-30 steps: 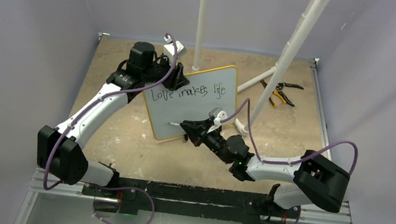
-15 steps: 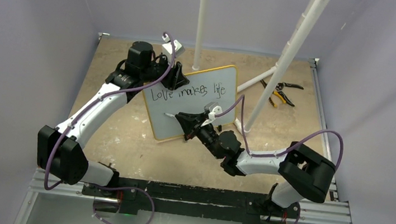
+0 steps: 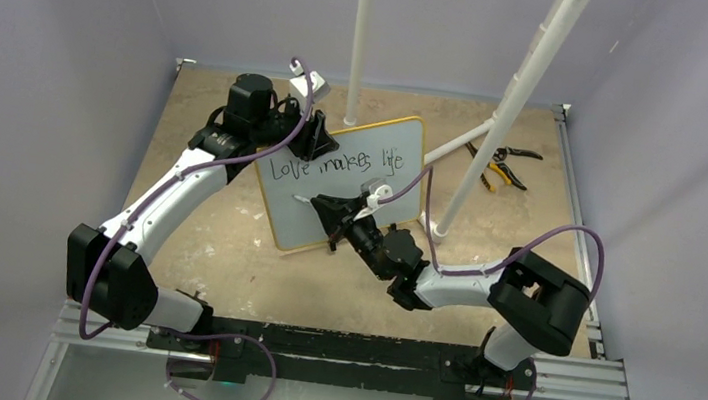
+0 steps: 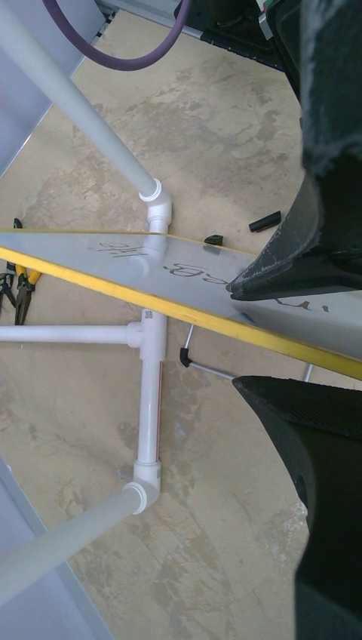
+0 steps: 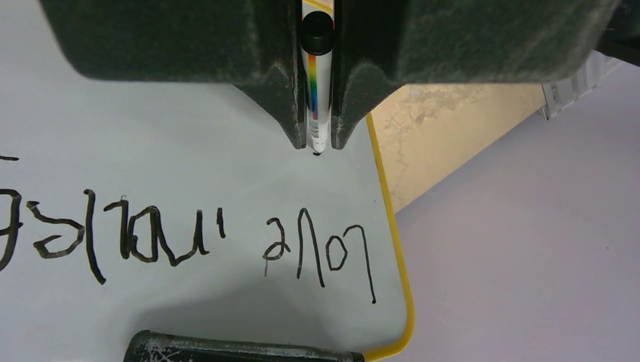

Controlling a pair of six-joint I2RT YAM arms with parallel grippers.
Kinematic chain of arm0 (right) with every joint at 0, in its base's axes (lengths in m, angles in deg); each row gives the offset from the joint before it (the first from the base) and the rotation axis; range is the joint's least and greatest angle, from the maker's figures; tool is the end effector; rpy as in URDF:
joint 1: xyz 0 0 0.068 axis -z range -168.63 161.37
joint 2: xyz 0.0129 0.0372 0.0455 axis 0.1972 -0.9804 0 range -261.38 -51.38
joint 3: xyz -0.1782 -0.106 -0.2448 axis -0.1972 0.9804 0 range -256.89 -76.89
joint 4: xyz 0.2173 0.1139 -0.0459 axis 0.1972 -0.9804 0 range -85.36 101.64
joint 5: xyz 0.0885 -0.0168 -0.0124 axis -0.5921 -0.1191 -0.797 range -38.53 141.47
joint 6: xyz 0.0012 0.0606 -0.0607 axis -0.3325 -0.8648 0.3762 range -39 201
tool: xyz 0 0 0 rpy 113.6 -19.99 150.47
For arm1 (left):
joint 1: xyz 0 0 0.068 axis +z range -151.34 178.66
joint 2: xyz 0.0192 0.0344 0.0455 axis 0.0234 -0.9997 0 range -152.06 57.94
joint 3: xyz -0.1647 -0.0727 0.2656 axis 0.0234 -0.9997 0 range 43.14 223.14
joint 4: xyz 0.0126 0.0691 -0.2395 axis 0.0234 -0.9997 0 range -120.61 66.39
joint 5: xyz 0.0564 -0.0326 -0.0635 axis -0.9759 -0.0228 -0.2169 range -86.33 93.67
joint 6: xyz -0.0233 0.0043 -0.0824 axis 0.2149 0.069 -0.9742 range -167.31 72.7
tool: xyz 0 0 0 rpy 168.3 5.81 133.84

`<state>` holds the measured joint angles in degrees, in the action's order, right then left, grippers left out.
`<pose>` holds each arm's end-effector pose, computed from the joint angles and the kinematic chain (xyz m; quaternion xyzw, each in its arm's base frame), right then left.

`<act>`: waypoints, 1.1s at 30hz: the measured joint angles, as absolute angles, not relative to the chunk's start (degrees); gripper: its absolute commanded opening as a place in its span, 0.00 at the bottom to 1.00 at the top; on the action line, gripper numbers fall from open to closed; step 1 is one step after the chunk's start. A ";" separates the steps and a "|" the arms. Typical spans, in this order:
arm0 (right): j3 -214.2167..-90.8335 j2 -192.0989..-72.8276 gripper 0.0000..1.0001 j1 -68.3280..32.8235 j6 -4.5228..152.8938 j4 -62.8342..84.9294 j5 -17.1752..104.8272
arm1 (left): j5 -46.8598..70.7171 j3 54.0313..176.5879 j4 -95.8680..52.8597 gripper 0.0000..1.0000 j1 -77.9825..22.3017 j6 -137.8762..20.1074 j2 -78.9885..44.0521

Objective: Write a sentence on the whiteboard

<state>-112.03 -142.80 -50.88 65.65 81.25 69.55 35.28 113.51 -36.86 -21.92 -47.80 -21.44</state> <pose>0.1830 0.2976 0.3005 -0.1307 0.6110 0.4094 0.6648 0.2942 -0.1528 0.3920 0.2888 0.7602 -0.3204 0.4858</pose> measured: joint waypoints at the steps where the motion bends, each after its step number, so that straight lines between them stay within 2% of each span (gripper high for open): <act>1: -112.14 -142.95 0.00 -50.95 65.62 81.18 69.53 | 35.31 113.49 -36.84 0.08 -21.92 -47.80 -21.44; 33: -109.93 -142.93 0.00 -51.26 64.60 78.51 69.71 | 36.05 112.98 -35.66 0.08 -21.33 -48.21 -21.44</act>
<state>-109.93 -142.93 -51.26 64.60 78.51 69.71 36.05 112.98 -35.66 -21.33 -48.21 -21.44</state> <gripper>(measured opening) 0.123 0.399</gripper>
